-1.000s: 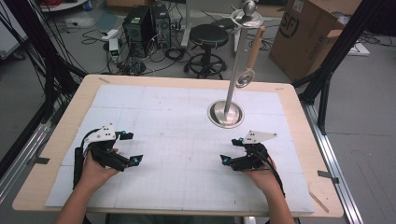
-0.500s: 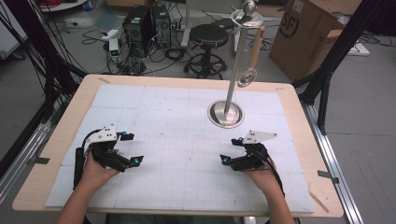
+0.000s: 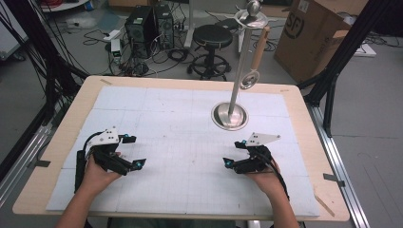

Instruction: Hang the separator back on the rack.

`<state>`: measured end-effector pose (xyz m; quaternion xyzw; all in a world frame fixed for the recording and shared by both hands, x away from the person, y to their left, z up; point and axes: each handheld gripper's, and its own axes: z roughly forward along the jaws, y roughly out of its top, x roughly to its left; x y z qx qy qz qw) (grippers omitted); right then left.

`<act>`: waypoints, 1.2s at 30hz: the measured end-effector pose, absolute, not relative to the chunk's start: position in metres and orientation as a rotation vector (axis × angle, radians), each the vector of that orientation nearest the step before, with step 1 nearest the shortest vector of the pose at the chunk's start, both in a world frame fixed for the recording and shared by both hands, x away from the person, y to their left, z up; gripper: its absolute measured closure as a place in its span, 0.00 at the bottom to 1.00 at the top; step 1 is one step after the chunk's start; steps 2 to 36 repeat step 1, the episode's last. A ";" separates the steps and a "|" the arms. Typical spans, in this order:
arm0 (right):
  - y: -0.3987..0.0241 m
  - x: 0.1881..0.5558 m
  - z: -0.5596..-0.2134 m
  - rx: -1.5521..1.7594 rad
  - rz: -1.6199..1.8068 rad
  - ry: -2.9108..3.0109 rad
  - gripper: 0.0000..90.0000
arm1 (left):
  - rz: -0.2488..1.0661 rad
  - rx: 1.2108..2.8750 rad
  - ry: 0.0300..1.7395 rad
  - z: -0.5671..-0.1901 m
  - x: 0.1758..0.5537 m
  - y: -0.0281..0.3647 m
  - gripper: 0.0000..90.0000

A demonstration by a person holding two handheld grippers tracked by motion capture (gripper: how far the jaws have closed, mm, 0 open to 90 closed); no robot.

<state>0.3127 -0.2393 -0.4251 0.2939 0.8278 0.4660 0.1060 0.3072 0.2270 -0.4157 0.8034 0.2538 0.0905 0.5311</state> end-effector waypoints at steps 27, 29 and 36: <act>-0.239 0.313 -0.425 0.865 1.372 2.440 0.20 | 0.214 1.918 0.605 -0.416 0.307 0.227 0.02; -0.239 0.313 -0.425 0.865 1.372 2.440 0.20 | 0.214 1.918 0.605 -0.416 0.307 0.227 0.02; -0.239 0.313 -0.425 0.865 1.372 2.440 0.20 | 0.214 1.918 0.605 -0.416 0.307 0.227 0.02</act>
